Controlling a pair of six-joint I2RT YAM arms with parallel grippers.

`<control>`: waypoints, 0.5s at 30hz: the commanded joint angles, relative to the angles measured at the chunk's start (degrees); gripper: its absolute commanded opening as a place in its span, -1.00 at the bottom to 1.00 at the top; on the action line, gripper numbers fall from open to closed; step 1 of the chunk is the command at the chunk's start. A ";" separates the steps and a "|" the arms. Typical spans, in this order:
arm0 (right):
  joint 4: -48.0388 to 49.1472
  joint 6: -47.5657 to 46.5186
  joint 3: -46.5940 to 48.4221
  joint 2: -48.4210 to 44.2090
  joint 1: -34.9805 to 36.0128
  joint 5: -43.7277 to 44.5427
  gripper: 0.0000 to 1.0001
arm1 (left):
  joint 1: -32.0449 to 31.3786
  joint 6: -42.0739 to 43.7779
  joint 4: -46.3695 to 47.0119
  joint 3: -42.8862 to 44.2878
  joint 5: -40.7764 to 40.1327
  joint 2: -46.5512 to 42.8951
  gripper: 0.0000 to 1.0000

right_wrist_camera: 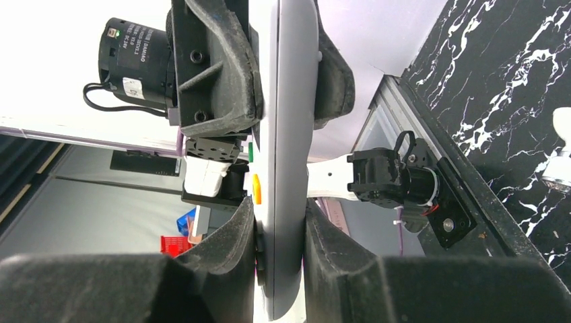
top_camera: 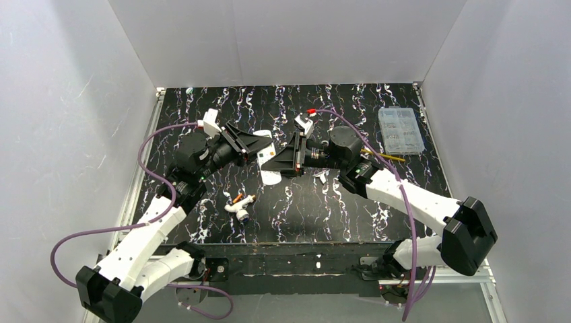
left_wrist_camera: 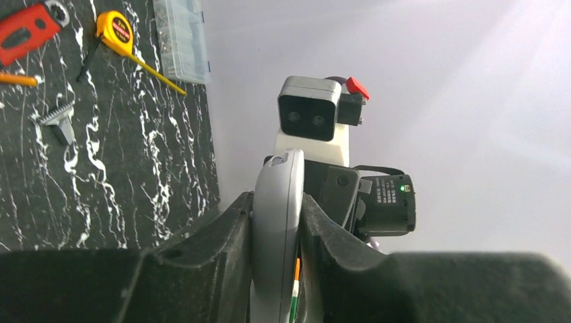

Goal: Load the batteries into the remote control
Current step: Adjust the remote control.

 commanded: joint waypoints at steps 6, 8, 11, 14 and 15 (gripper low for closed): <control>11.73 0.91 -2.87 -0.85 0.20 -0.38 -0.05 | -0.40 1.88 -1.82 2.44 -3.38 -2.93 -1.00; 13.56 1.29 -3.67 -1.13 0.20 -0.39 0.09 | -0.40 2.23 -1.88 2.90 -3.85 -2.72 -1.00; 15.57 1.62 -4.49 -1.65 0.20 -0.57 0.21 | -0.40 1.95 -0.69 2.72 -4.32 -2.31 -1.00; 15.93 1.53 -5.02 -2.38 0.28 0.15 0.24 | -0.38 1.92 0.02 2.07 -5.43 -2.42 -1.00; 16.01 1.59 -5.28 -2.59 0.33 0.46 0.23 | -0.39 1.94 0.22 1.95 -5.93 -2.50 -1.00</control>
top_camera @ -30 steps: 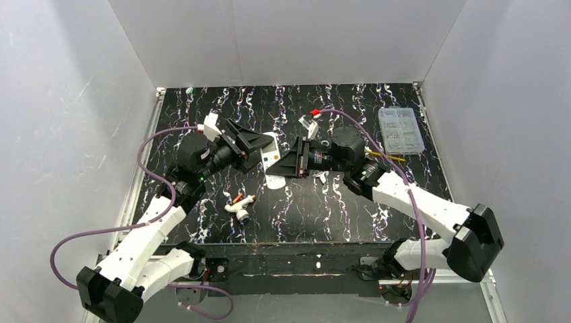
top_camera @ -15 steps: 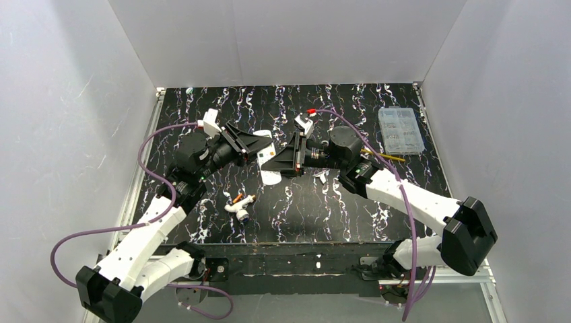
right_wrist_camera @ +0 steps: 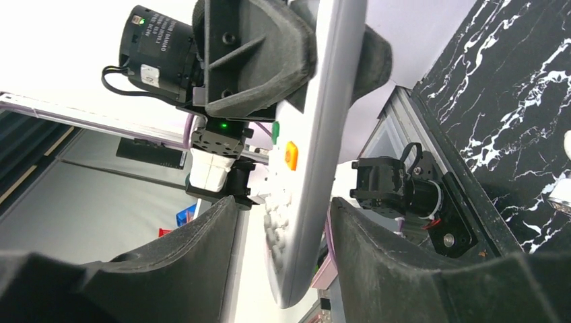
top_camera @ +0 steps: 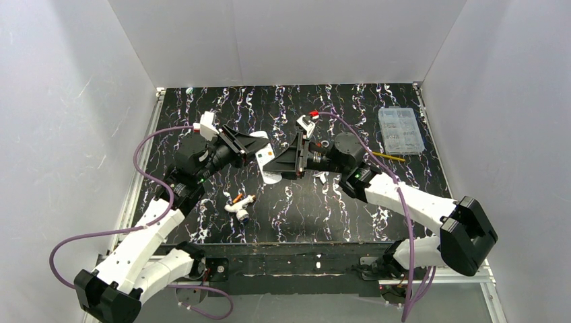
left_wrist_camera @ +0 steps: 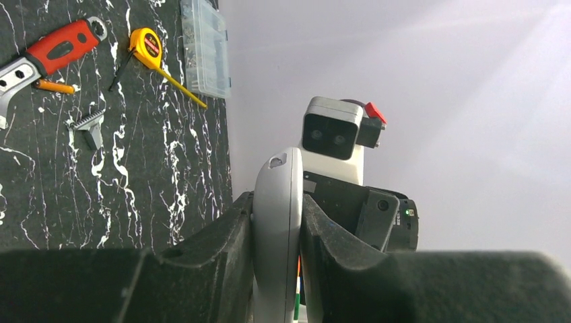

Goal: Load the batteries into the remote control
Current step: Adjust the remote control.

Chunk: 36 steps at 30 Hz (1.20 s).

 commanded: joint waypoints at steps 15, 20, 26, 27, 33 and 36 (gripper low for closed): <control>13.14 5.78 -3.58 -1.43 0.81 3.59 -0.05 | -0.26 2.83 8.98 -1.21 -6.86 -2.76 -1.00; 15.59 6.91 -3.33 -0.37 0.90 3.52 -0.41 | -0.31 2.72 8.93 -1.78 -7.46 -2.77 -1.00; 12.91 3.72 -2.42 -0.11 0.90 2.21 -0.97 | -0.31 3.19 3.79 -1.29 -8.69 -3.81 -0.10; 9.11 0.64 -1.66 -0.74 0.90 2.11 -0.97 | -0.33 3.31 1.07 -0.88 -9.33 -4.50 0.32; -38.13 -30.12 13.62 -5.41 1.33 14.12 -0.97 | -0.22 10.94 -25.99 7.76 -17.49 -8.97 0.97; -52.90 -41.21 19.12 -4.98 1.35 22.94 -0.97 | -0.22 13.36 -37.49 14.16 -18.53 -7.77 0.97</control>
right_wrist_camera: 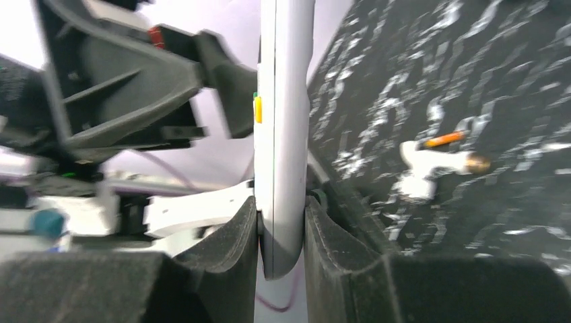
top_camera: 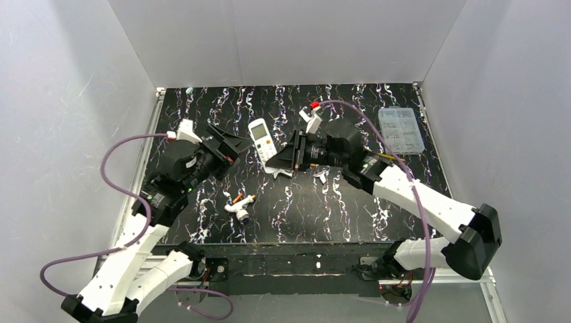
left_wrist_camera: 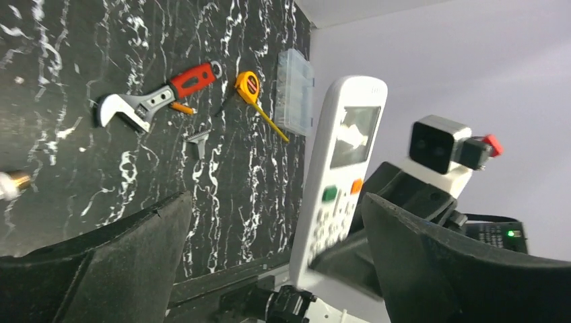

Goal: Load the batteries into the remote control
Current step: Adjust the remote control.

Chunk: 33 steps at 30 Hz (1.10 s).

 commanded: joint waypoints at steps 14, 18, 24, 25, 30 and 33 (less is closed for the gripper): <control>-42.92 -43.21 16.61 2.62 17.41 59.49 -0.97 | 0.11 4.91 -36.93 32.43 1.73 12.28 0.92; -40.98 -47.44 17.42 2.72 20.87 64.00 -0.97 | 0.11 1.72 -39.24 35.12 4.30 16.48 0.80; -34.52 -53.11 15.94 1.51 24.57 66.14 -0.97 | 0.11 -2.40 -40.09 36.05 4.42 19.64 0.76; -33.62 -53.79 15.70 1.44 24.88 66.23 -0.97 | 0.11 -2.94 -40.06 36.29 4.48 20.05 0.76; -30.63 -55.93 15.84 1.91 25.96 65.67 -0.97 | 0.06 -5.50 -39.92 37.17 5.18 22.34 0.71; -30.17 -56.73 16.45 2.88 26.42 65.93 -0.97 | -0.06 -6.36 -39.43 37.26 5.63 23.28 0.68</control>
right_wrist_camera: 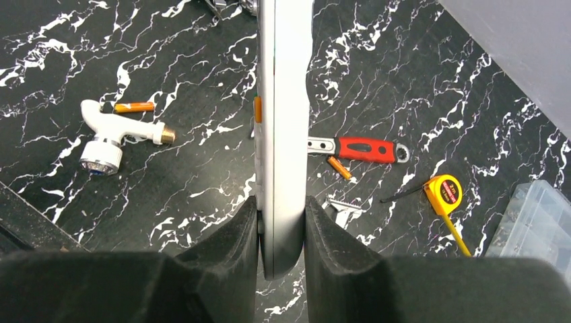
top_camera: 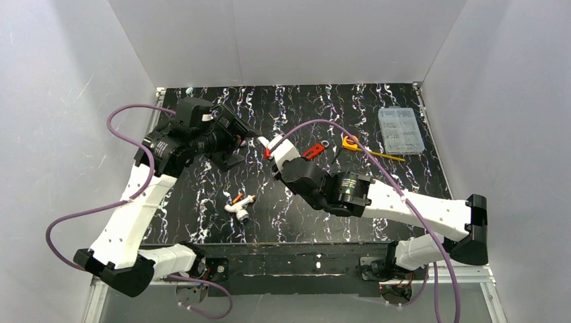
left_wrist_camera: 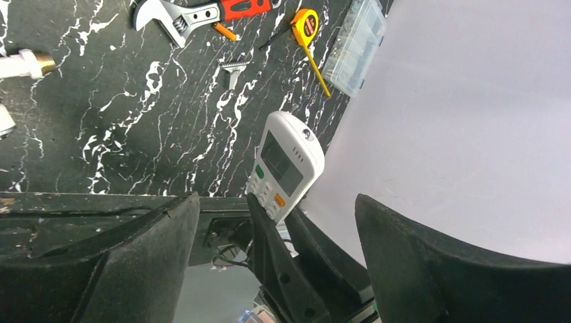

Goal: Load the batteries into the remote control
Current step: Adjust the remote control.

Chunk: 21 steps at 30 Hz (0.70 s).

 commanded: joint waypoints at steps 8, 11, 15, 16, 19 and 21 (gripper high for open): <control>8.28 -5.63 3.29 0.66 1.91 3.01 -0.97 | -0.89 -3.54 -1.26 0.61 2.51 1.81 0.62; 8.78 -6.65 3.93 1.07 2.39 2.73 -0.97 | -1.16 -3.94 -0.74 0.53 2.53 2.27 0.57; 10.48 -8.07 4.16 1.05 3.53 3.67 -0.97 | -1.47 -3.95 -0.47 0.62 2.81 2.95 0.48; 10.70 -8.44 4.30 1.05 3.70 3.78 -0.97 | -1.55 -3.95 -0.34 0.52 2.79 2.98 0.45; 11.01 -9.06 4.77 1.35 4.33 4.08 -0.97 | -1.86 -4.19 -0.30 0.28 2.86 3.16 0.37; 10.94 -9.25 5.00 1.77 4.47 4.50 -0.97 | -1.99 -4.29 -0.02 0.13 3.06 3.11 0.27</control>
